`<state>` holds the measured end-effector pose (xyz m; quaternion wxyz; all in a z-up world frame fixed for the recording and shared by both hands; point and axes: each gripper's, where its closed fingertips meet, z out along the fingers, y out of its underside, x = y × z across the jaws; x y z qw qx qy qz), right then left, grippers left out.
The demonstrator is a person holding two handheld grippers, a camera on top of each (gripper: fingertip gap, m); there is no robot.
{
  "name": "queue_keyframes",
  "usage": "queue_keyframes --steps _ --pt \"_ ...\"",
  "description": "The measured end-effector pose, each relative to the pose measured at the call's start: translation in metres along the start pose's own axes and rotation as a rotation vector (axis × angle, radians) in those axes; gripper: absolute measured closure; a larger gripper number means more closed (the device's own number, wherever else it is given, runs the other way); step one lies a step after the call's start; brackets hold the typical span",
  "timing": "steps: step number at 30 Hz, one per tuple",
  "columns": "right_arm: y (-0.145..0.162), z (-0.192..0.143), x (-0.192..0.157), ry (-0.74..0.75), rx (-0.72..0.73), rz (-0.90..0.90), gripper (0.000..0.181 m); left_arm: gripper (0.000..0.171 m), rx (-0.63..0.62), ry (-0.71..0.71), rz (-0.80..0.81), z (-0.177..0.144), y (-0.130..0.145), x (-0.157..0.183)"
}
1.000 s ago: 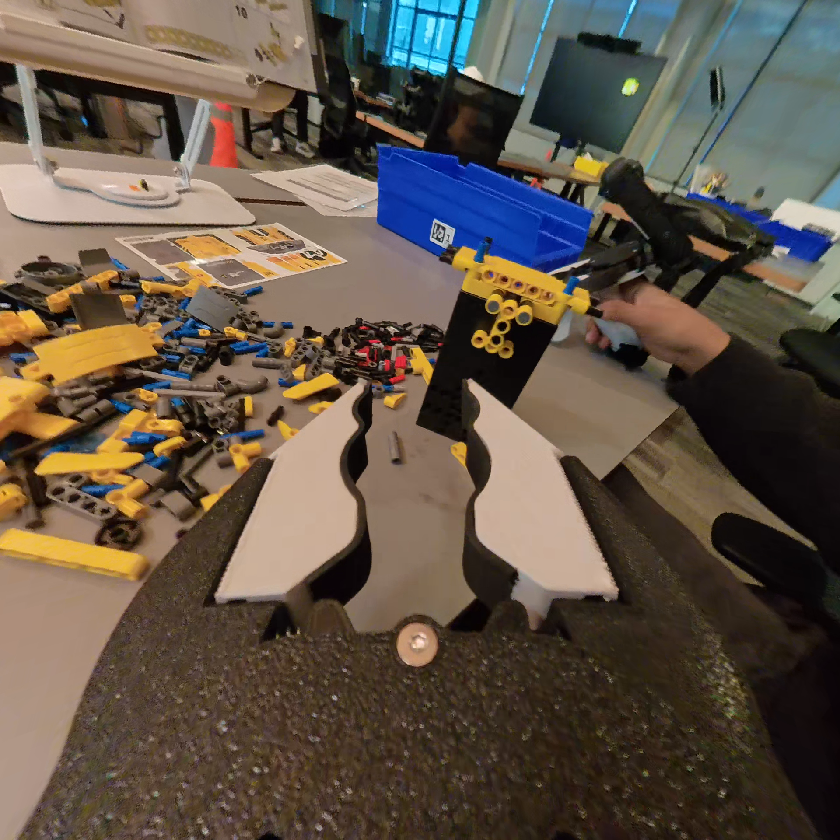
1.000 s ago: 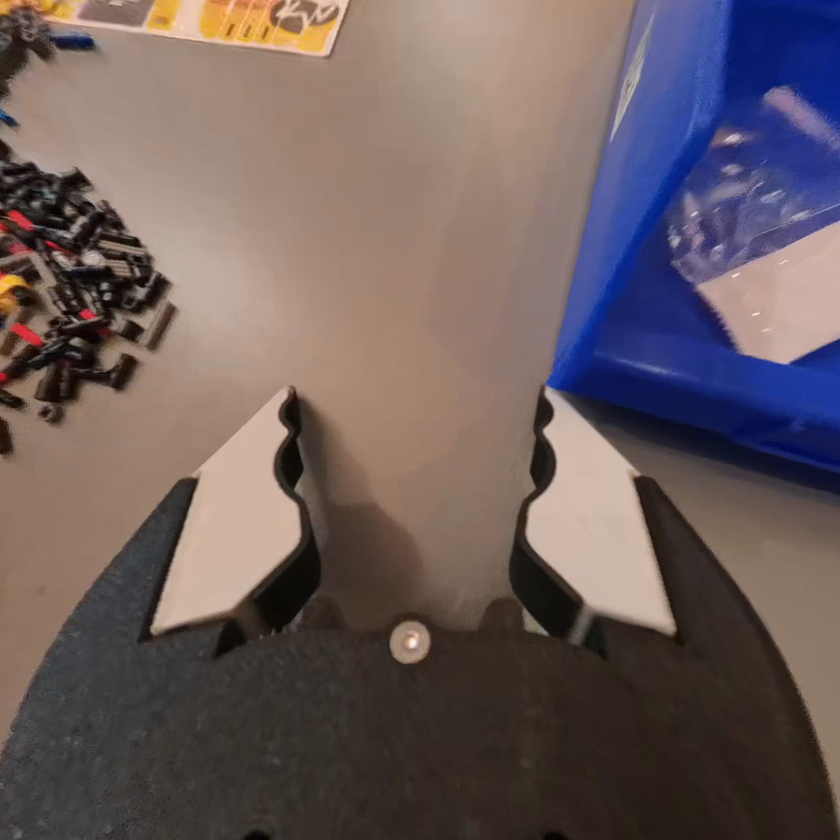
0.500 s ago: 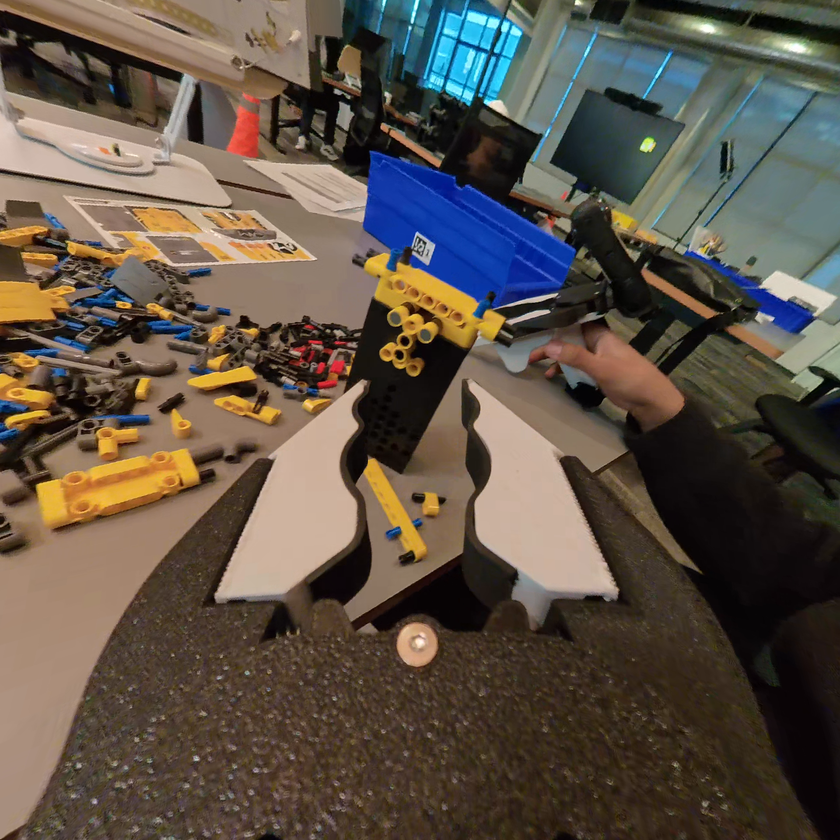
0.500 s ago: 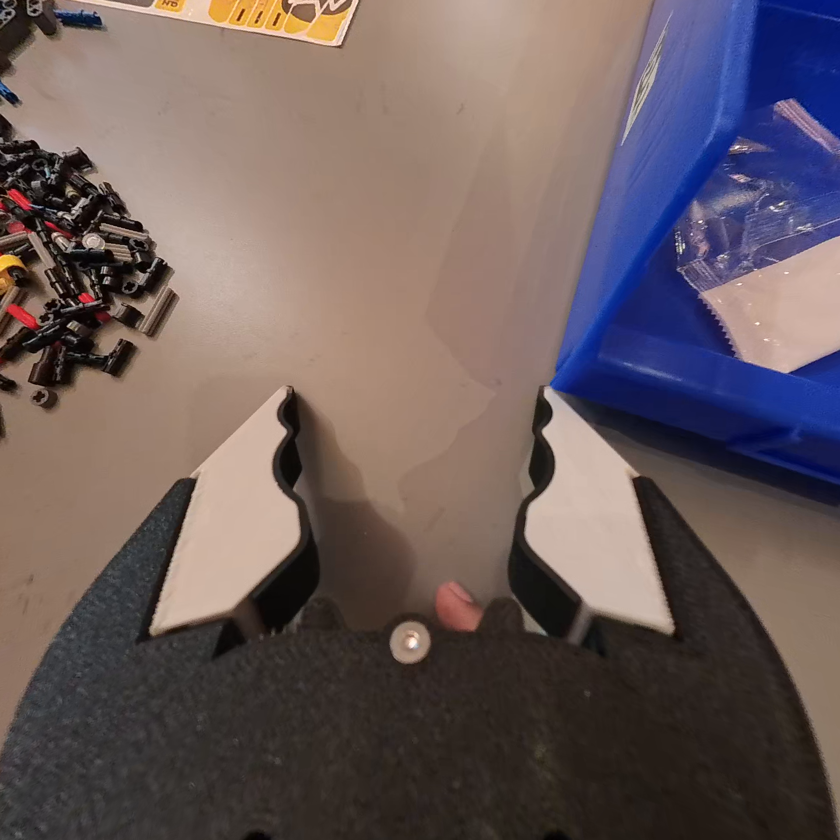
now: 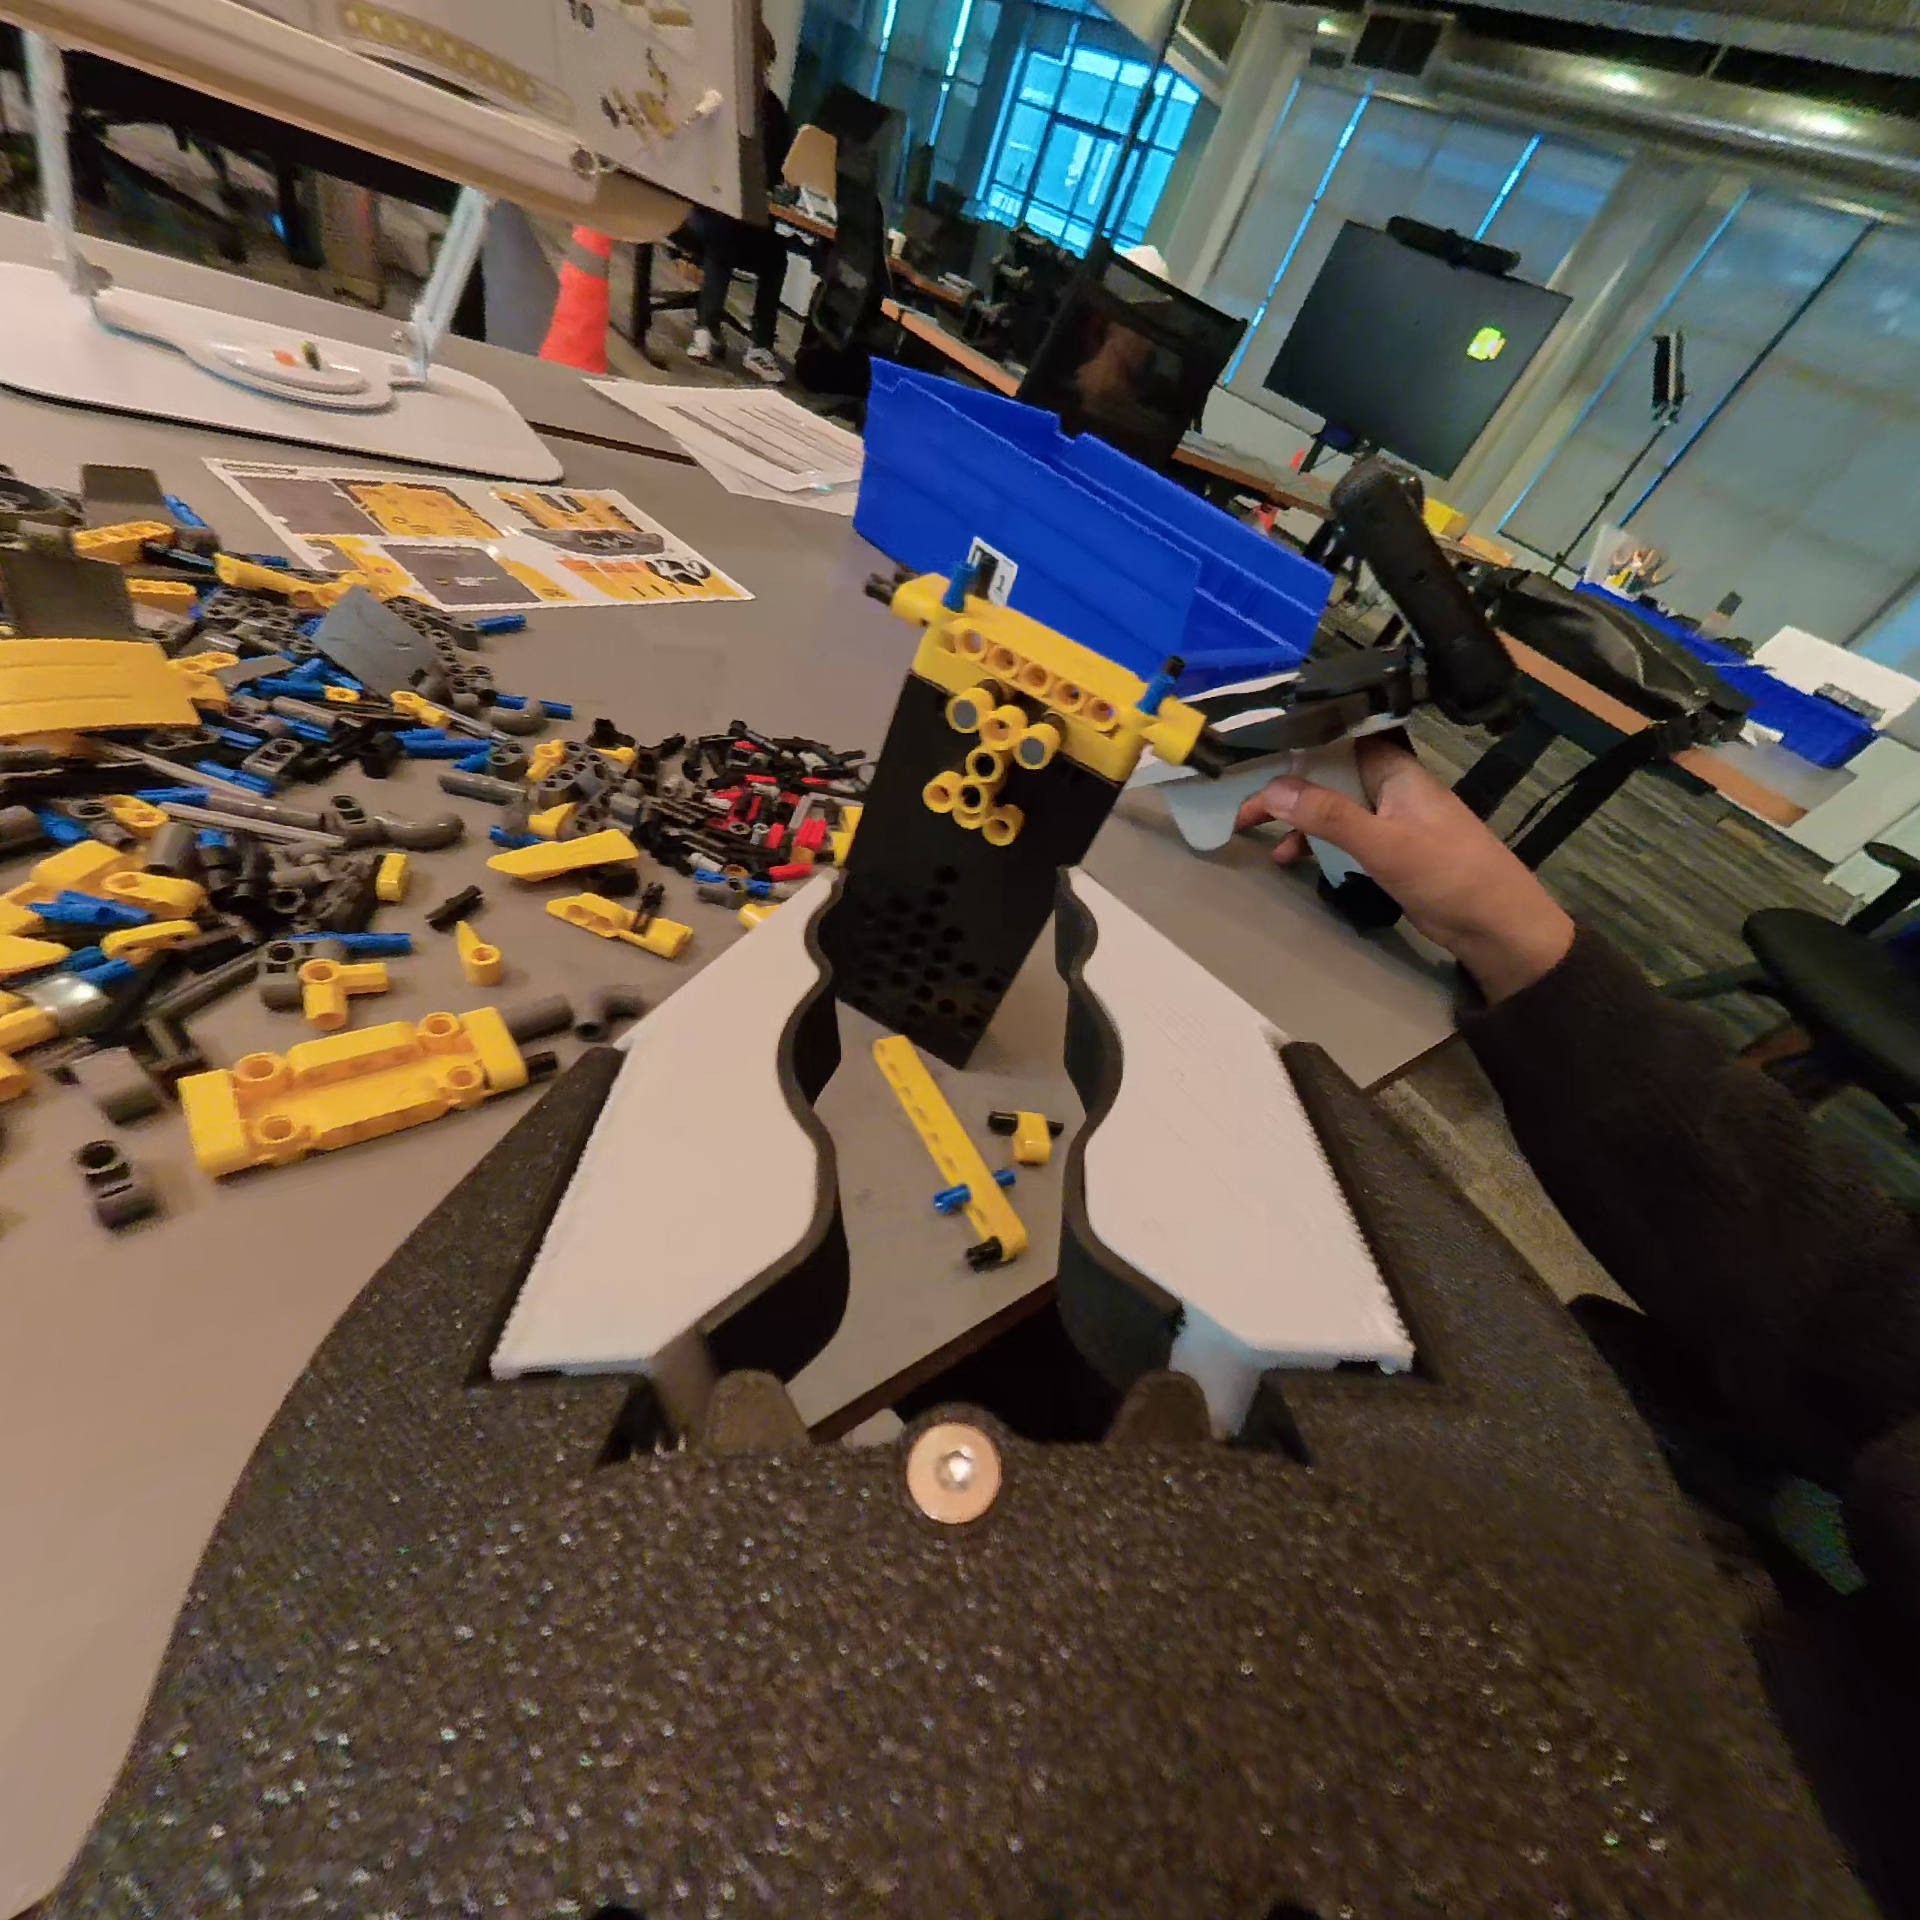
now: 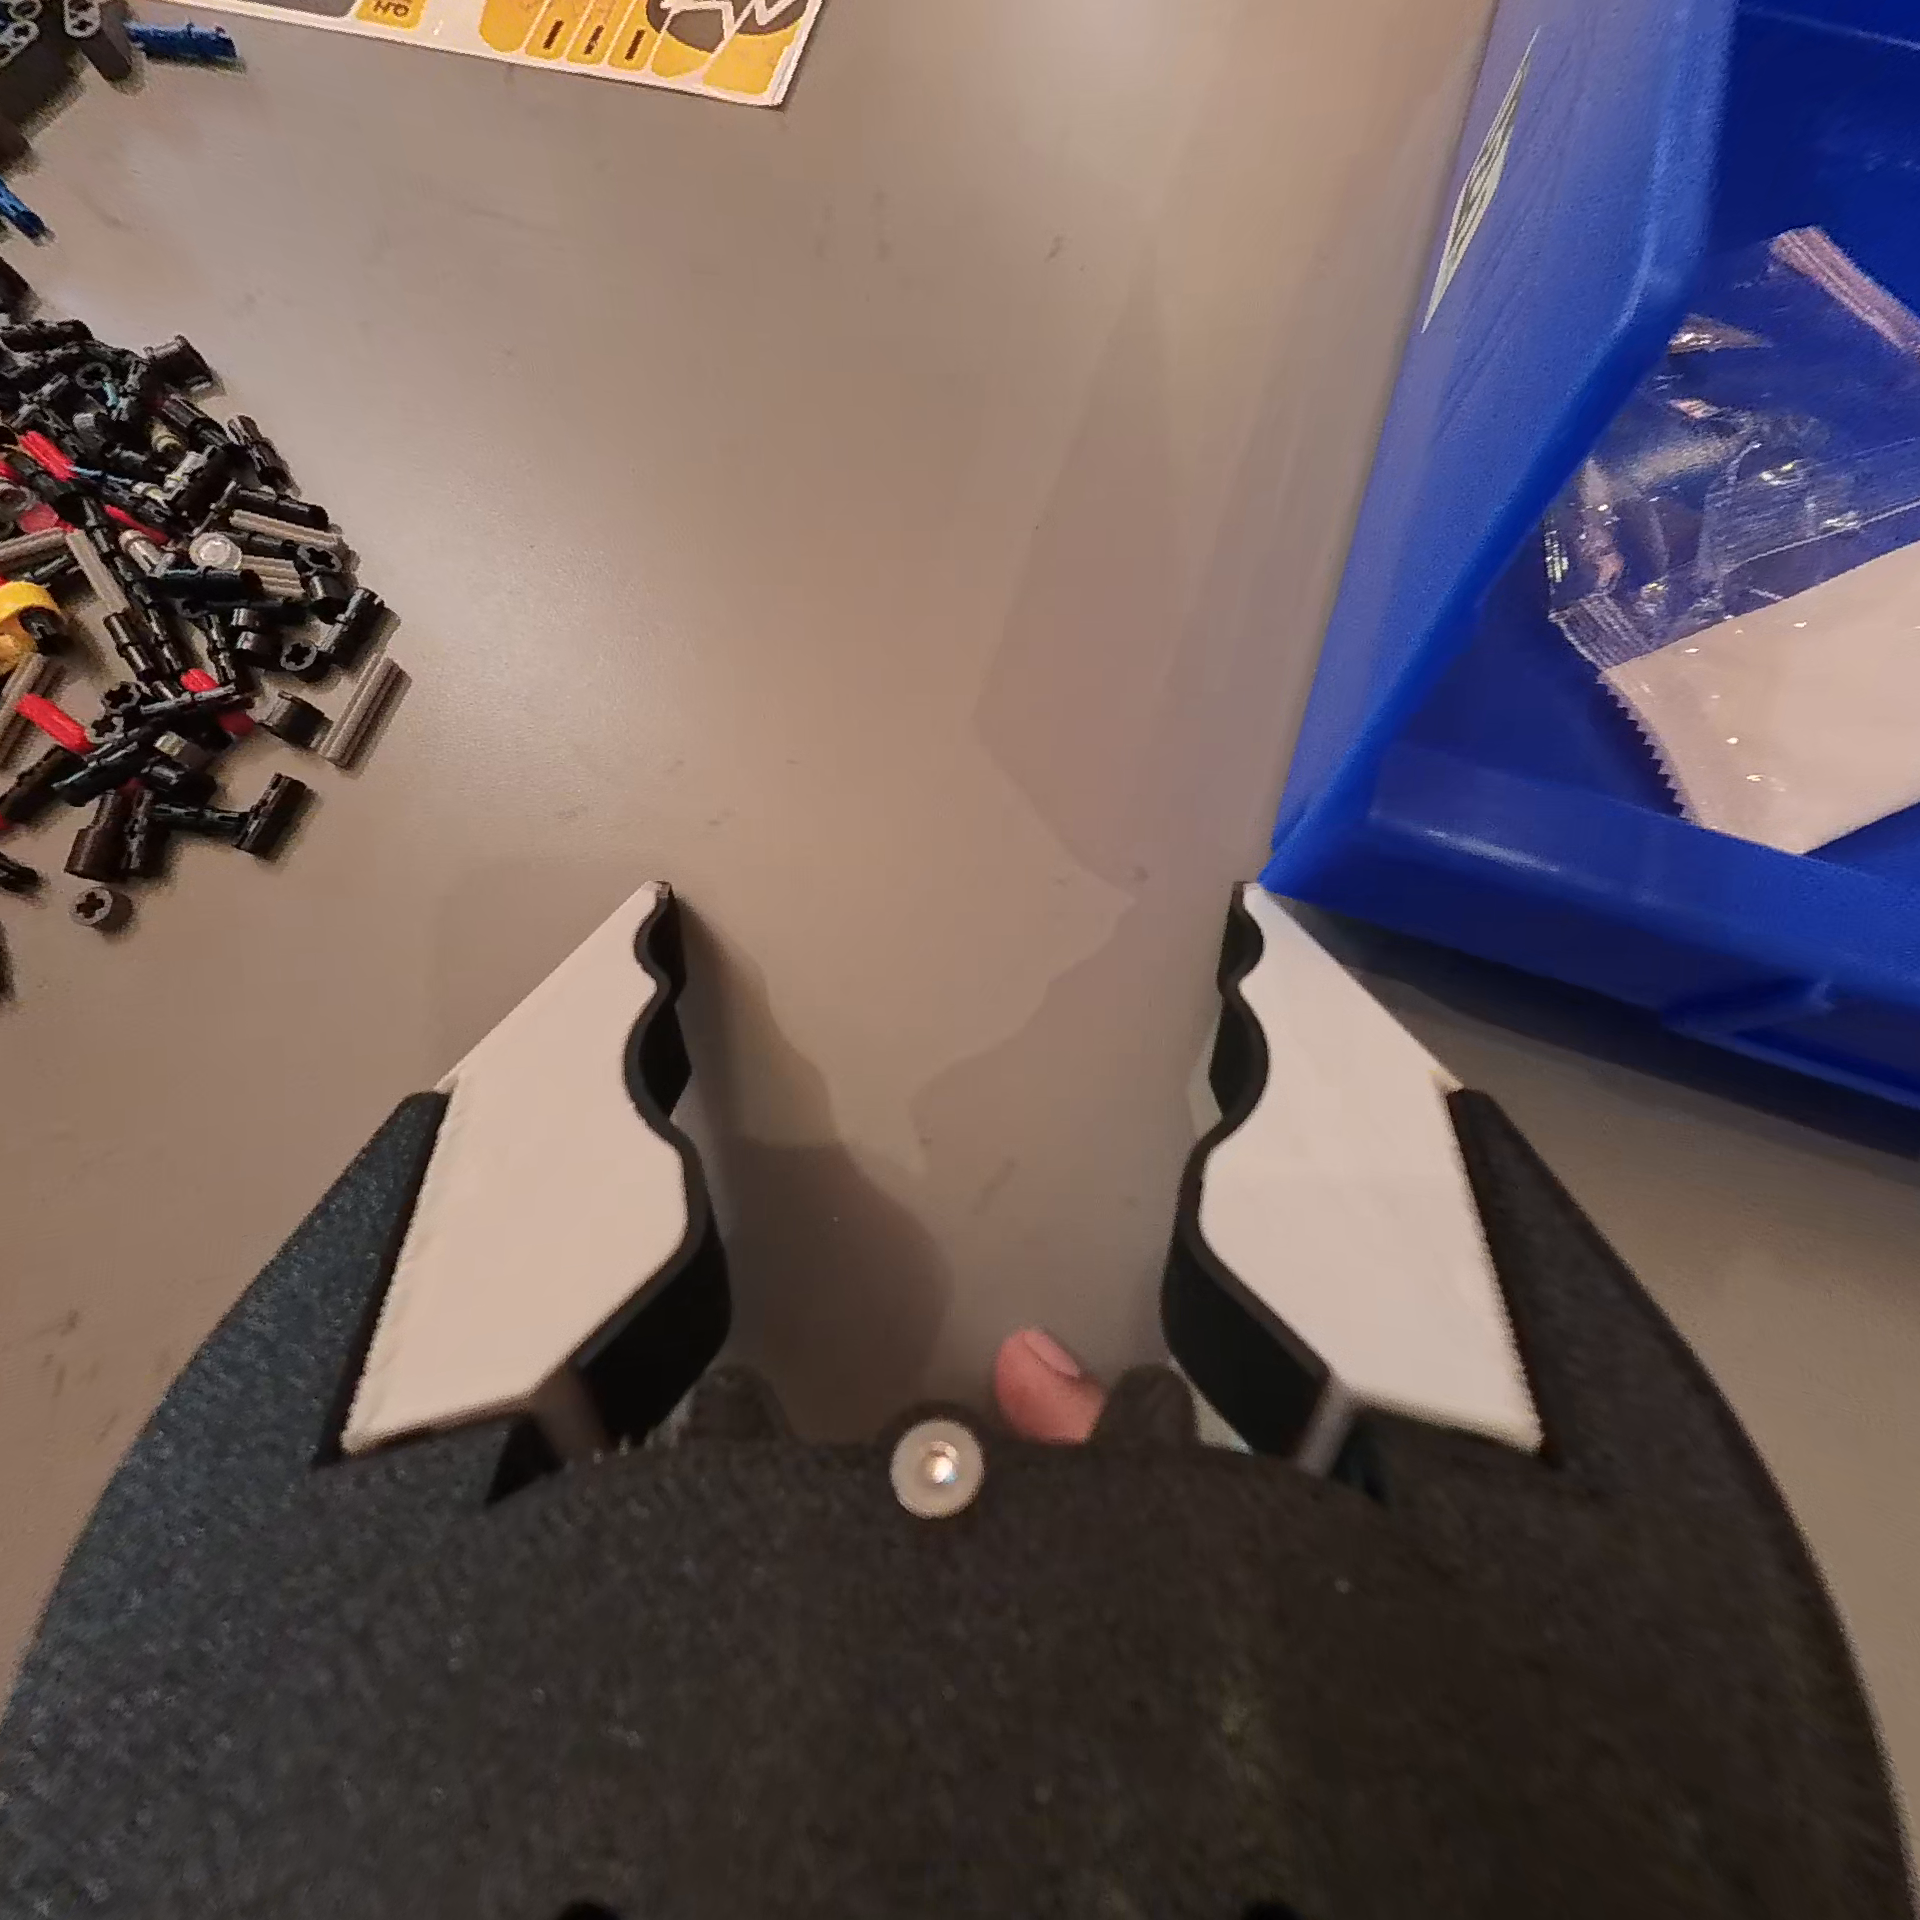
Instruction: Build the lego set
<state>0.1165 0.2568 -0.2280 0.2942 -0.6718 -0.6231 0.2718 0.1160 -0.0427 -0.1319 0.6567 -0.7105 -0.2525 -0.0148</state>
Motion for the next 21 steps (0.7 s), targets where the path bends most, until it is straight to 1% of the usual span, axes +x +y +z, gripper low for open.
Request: queue_keyframes --steps 6,9,12,21 --pt "0.0 0.0 0.0 0.002 0.001 -0.001 0.078 0.133 0.031 -0.004 0.0 -0.008 -0.005 -0.019" --pt "0.0 0.0 0.0 0.002 0.001 0.0 0.078 0.133 0.05 -0.021 0.002 -0.014 0.003 -0.029" --pt "0.0 0.0 0.0 0.003 0.001 -0.001 0.078 0.133 0.034 -0.034 -0.001 -0.019 0.013 -0.038" --pt "0.0 0.0 0.001 0.002 0.0 0.001 0.078 0.133 0.089 -0.083 -0.019 -0.028 0.012 -0.058"
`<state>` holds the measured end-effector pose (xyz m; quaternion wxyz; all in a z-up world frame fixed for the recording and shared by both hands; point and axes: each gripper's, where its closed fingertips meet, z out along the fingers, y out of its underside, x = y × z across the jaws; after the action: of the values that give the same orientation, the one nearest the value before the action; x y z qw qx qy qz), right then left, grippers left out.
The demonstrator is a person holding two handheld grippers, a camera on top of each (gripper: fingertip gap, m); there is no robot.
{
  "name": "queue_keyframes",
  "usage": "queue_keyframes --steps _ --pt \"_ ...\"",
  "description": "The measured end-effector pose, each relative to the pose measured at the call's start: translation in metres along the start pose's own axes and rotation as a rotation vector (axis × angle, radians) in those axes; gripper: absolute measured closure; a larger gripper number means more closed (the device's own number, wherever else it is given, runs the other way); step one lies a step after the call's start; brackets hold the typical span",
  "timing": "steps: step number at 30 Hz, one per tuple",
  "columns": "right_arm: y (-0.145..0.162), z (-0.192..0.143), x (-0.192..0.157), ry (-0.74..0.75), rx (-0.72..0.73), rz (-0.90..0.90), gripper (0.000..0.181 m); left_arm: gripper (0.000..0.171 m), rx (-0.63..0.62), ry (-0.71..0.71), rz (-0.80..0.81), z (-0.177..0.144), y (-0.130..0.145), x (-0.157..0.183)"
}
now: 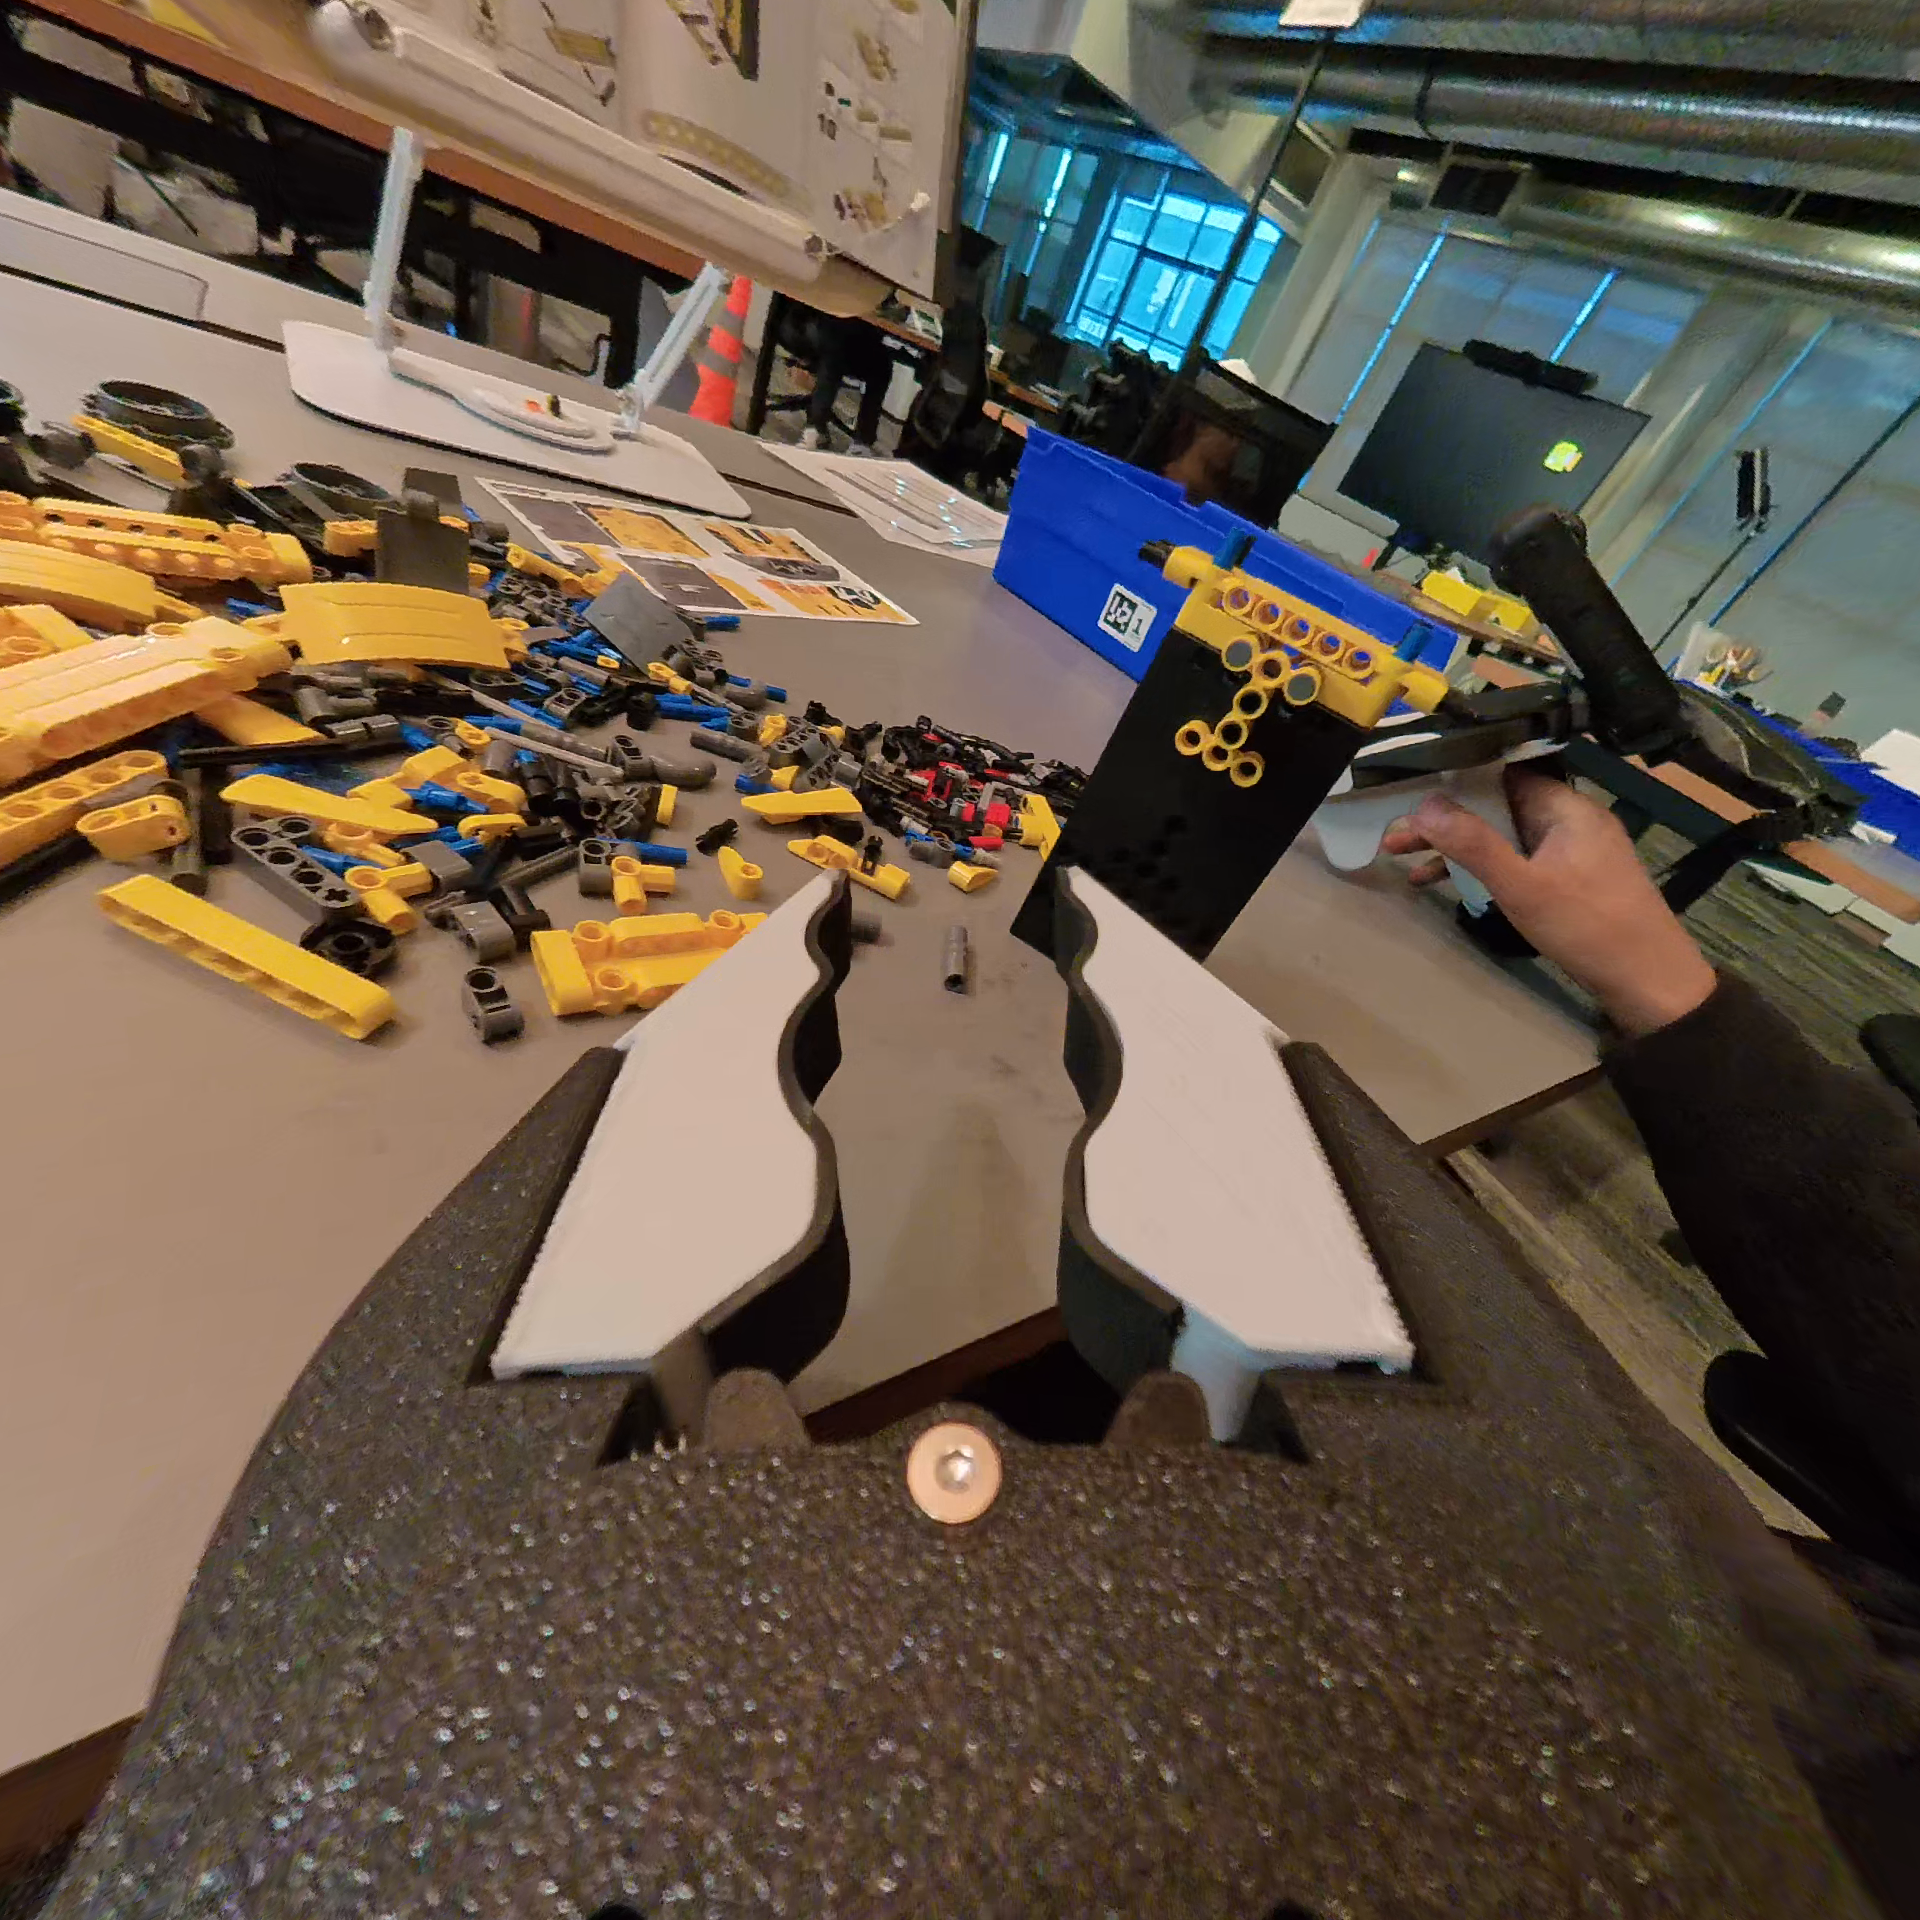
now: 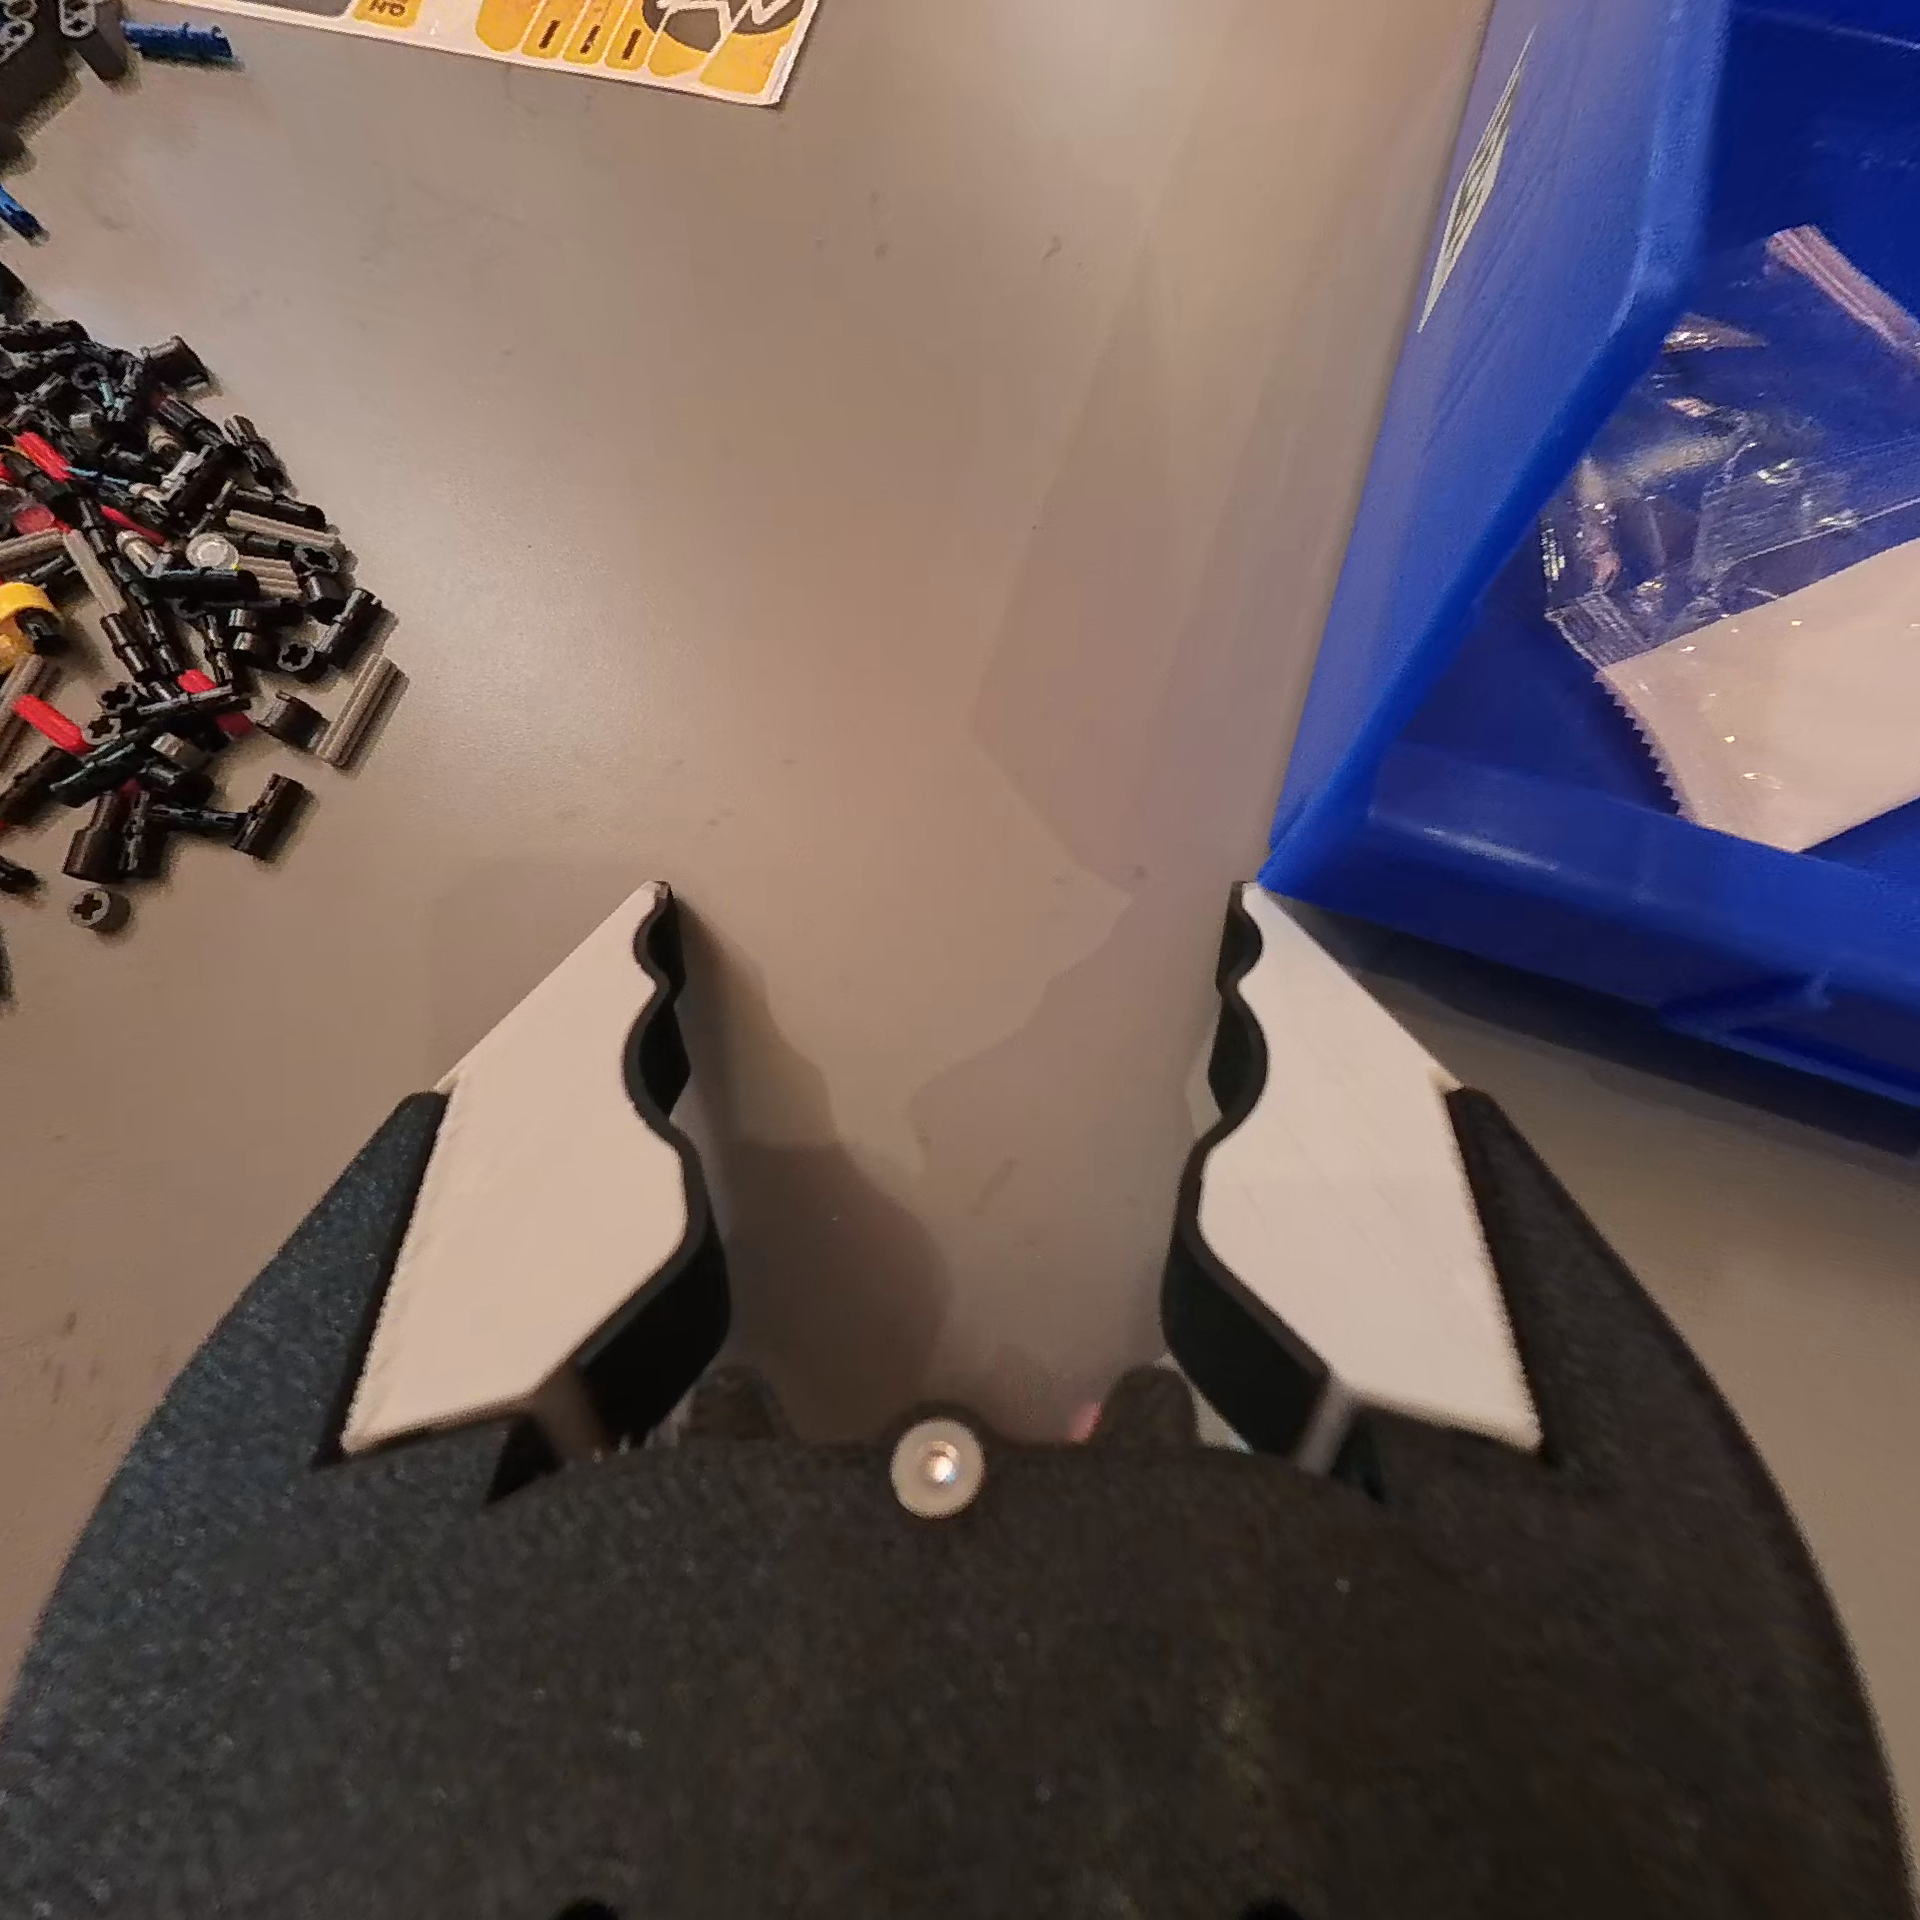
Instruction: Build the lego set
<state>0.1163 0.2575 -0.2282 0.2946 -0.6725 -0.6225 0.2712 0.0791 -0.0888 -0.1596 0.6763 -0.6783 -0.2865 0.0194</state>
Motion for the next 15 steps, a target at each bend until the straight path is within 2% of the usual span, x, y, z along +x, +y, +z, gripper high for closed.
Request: queue_keyframes --steps 6,11,14,15 --pt "0.0 0.0 0.0 0.0 0.0 0.0 0.078 0.133 0.053 -0.027 0.032 0.002 -0.008 -0.006" --pt "0.0 0.0 0.0 0.0 0.0 0.0 0.078 0.133 0.152 -0.073 -0.03 0.016 -0.028 -0.019" --pt "0.0 0.0 0.0 0.0 0.0 0.0 0.078 0.133 0.022 -0.027 -0.109 0.04 -0.024 -0.022" --pt "0.0 0.0 0.0 0.0 0.0 0.0 0.078 0.133 -0.058 -0.039 -0.159 0.046 -0.016 -0.027"
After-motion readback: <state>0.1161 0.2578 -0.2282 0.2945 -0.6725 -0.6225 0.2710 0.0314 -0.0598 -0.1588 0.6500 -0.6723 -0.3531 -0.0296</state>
